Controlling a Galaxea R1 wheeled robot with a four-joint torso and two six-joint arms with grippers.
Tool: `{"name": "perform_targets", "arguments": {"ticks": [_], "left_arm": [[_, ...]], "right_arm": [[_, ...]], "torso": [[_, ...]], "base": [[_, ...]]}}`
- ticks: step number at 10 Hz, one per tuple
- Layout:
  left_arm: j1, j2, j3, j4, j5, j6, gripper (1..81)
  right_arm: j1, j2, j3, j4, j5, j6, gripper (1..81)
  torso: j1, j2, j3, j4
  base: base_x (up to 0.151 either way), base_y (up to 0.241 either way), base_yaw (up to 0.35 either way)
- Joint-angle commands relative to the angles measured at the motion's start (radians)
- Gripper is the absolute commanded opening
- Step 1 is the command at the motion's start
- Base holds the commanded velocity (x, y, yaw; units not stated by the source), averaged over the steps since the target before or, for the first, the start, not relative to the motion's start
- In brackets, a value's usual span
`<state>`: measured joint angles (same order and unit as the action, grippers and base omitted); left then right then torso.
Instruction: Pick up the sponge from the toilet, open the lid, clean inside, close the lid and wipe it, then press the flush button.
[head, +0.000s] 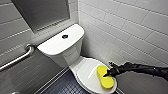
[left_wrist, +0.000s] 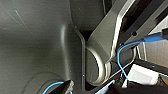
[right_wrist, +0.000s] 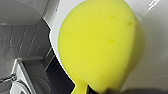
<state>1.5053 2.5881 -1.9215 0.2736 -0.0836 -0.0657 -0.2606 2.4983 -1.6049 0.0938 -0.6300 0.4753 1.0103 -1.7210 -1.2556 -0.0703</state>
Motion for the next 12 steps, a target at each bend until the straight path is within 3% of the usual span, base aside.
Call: {"name": "perform_targets", "arguments": {"ticks": [1, 4, 6, 8, 10, 12], "left_arm": [[0.022, -0.012, 0.018, 0.012, 0.073, 0.001, 81.1], [0.022, -0.015, 0.018, 0.012, 0.073, 0.001, 81.1], [0.022, -0.014, 0.018, 0.010, 0.073, 0.001, 81.1], [0.022, -0.014, 0.012, 0.007, 0.073, 0.001, 81.1], [0.022, -0.014, 0.012, 0.004, 0.074, 0.001, 81.1], [0.022, -0.015, 0.012, 0.004, 0.074, 0.001, 81.1]], "right_arm": [[0.071, 0.148, -0.110, -0.068, -0.076, 0.048, 1.0], [0.128, 0.272, -0.236, -0.092, -0.053, 0.046, 1.0], [0.160, 0.294, -0.249, -0.158, 0.096, 0.049, 1.0], [0.168, 0.328, -0.315, -0.166, 0.139, 0.051, 1.0], [0.094, 0.340, -0.369, -0.175, 0.236, 0.049, 1.0], [0.005, 0.322, -0.388, -0.175, 0.275, 0.049, 1.0]], "torso": [[0.000, 0.000, 0.000, 0.000], [0.000, 0.000, 0.000, 0.000], [0.000, 0.000, 0.000, 0.000], [0.000, 0.000, 0.000, 0.000], [0.000, 0.000, 0.000, 0.000], [0.000, 0.000, 0.000, 0.000]], "base": [[0.000, 0.000, 0.000], [0.000, 0.000, 0.000], [0.000, 0.000, 0.000], [0.000, 0.000, 0.000], [0.000, 0.000, 0.000], [0.000, 0.000, 0.000]]}}
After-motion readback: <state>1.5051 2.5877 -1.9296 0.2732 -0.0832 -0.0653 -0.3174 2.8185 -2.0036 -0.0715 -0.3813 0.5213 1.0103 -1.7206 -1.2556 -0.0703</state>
